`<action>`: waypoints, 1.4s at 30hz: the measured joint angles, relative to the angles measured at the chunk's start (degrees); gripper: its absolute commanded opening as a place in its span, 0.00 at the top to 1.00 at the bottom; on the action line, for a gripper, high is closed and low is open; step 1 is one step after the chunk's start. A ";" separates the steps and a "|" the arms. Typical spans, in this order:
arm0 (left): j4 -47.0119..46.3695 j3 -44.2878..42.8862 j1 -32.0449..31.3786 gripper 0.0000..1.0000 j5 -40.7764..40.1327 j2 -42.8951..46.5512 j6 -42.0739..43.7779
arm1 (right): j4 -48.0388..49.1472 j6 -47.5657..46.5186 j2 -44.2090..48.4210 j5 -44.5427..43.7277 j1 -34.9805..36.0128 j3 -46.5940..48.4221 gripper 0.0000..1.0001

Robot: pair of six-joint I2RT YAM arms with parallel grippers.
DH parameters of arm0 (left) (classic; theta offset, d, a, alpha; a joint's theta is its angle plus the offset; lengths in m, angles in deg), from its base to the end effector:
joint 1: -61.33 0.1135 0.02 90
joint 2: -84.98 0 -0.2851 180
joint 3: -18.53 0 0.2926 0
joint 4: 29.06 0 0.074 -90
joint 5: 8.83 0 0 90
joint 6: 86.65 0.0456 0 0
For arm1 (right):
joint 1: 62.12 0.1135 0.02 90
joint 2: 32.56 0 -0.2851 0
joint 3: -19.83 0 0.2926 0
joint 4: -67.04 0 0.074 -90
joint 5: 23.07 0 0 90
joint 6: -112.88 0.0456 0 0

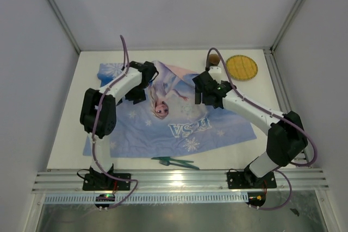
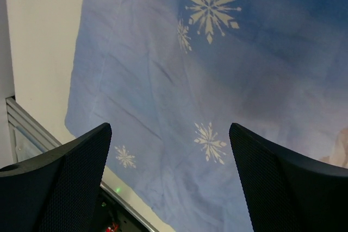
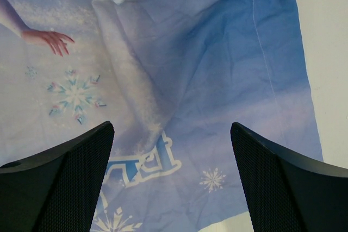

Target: Set the dinner table for one person

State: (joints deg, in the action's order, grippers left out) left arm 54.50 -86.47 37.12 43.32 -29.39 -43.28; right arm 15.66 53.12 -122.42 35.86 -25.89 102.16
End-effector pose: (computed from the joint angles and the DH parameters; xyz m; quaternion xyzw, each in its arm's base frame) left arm 0.3952 -0.1470 0.2157 -0.1757 0.9292 0.2782 0.1682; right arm 0.3106 0.1984 0.2634 0.0232 0.9307 -0.0743 0.3574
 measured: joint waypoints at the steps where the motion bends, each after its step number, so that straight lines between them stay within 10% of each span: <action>1: 0.02 -0.02 -0.26 0.09 0.72 0.00 -0.13 | 0.09 0.96 0.46 0.17 0.00 -1.07 0.08; 23: -0.22 -3.17 -3.17 0.11 7.04 -4.81 -0.90 | 0.87 16.20 1.42 8.59 0.00 -15.56 0.08; 42: -9.40 -23.26 -6.99 0.12 21.49 -6.54 2.86 | 3.65 23.85 12.68 5.81 0.00 -18.25 0.07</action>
State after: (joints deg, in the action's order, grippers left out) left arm 45.10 -109.72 30.13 64.81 -35.93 -40.42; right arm 19.31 76.96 -109.74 41.67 -25.89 83.91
